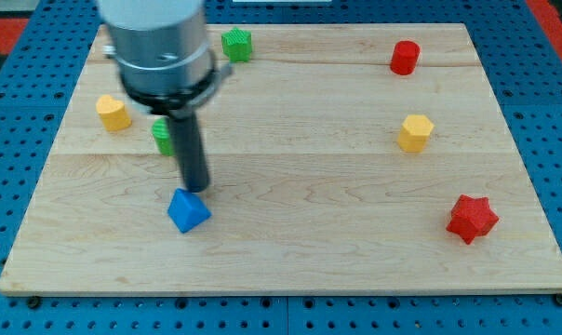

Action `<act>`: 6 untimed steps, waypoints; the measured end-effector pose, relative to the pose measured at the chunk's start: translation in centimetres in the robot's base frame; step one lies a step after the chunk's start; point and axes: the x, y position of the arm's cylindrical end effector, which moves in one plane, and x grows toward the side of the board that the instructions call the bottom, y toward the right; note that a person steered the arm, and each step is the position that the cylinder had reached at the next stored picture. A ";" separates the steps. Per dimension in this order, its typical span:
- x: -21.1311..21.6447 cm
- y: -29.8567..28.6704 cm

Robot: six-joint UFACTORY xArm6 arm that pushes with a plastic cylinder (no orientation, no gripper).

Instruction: Move the blue triangle to the left side

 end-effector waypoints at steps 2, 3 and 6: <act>2.1 8.2; 4.9 2.3; -6.7 5.0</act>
